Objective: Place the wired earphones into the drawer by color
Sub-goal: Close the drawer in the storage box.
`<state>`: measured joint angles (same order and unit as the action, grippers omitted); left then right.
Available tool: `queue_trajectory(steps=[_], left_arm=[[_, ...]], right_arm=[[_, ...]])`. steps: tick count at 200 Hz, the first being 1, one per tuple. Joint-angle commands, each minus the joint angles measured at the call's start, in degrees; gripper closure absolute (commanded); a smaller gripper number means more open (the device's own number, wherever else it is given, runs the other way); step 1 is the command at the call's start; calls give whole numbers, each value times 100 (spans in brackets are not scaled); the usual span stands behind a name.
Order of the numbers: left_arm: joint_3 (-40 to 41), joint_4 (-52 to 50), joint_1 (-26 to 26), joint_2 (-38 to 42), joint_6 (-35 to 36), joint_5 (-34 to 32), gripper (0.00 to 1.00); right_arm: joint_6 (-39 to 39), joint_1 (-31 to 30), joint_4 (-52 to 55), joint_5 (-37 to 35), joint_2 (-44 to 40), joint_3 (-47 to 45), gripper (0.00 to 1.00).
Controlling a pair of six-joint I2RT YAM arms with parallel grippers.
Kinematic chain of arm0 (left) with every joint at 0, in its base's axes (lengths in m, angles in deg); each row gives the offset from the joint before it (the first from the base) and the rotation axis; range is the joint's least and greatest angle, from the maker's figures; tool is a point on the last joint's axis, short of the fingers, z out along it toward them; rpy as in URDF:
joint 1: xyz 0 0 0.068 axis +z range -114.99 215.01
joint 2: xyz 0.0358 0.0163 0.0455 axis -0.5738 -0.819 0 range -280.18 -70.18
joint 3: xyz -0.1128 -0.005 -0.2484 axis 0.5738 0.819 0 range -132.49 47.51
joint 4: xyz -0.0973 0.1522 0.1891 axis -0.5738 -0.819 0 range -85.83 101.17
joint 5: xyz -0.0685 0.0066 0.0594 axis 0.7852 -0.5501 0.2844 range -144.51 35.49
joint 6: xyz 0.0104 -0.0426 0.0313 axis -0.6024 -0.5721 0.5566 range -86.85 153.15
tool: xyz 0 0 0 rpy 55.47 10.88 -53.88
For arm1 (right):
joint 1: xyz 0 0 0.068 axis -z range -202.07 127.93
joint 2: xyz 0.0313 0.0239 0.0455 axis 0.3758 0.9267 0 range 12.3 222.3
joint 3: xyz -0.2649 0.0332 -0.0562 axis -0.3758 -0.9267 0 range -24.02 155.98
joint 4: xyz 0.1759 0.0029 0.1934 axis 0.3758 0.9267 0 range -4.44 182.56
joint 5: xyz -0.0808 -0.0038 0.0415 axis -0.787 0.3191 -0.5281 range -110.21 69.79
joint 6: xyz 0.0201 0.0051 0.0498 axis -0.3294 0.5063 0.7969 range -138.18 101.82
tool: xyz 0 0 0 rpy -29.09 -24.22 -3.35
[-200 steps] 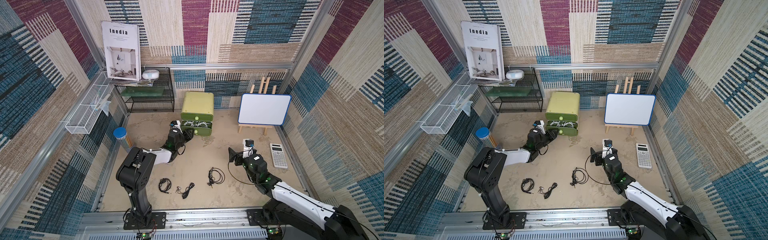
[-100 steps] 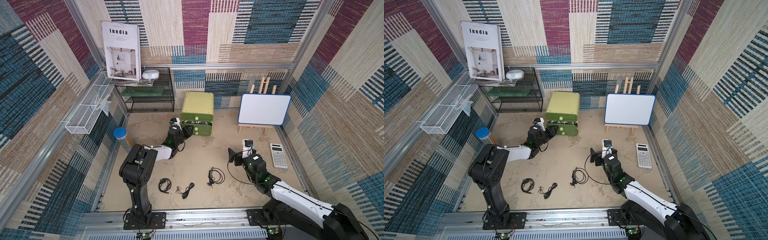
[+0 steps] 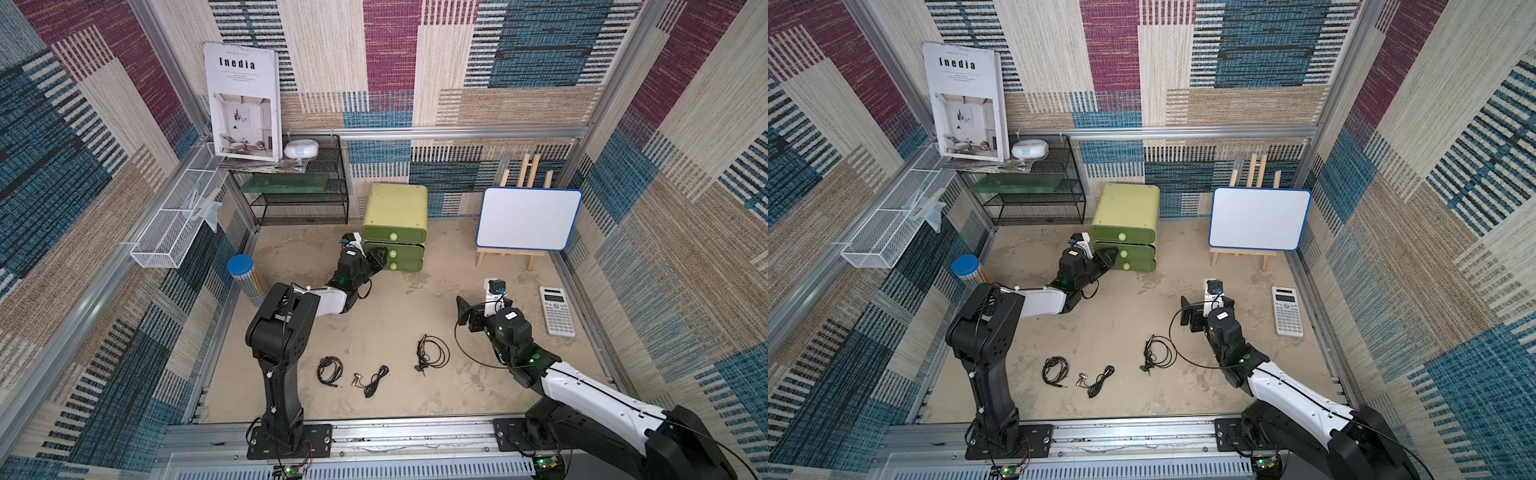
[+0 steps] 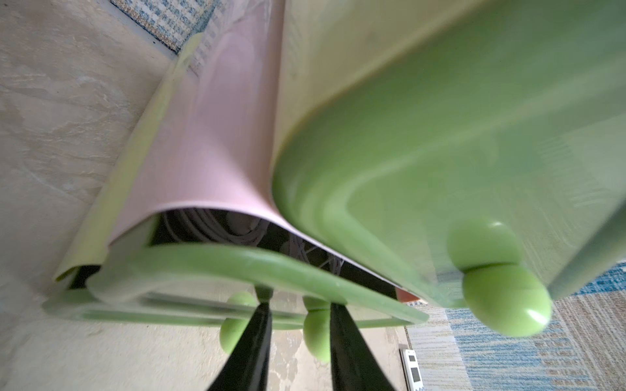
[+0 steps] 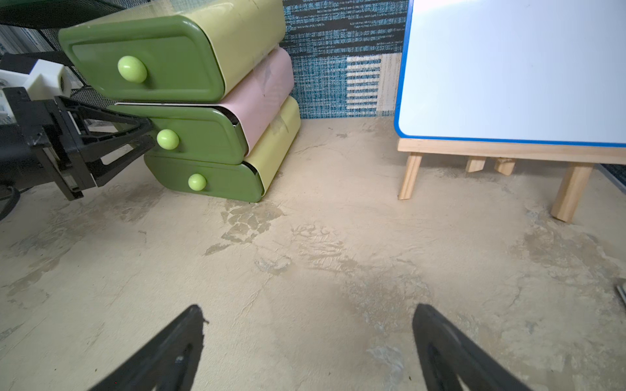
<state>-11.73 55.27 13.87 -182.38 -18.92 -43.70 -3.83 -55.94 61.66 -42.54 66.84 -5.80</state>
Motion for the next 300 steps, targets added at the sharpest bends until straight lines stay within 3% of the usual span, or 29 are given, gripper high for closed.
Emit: queue_trajectory(steps=[1,99,254,300], left_arm=[[-69,275,14,-36,27,-43,67],[13,348,5,29,-39,44,67],[1943,-147,-29,1981,125,-402,59],[2386,159,-87,2085,-47,-439,55]], right_arm=[[-20,2,-176,-69,13,6,1],[-20,0,-172,-68,15,6,1],[20,-7,-215,57,89,24,1],[24,1,-278,149,455,284,1]])
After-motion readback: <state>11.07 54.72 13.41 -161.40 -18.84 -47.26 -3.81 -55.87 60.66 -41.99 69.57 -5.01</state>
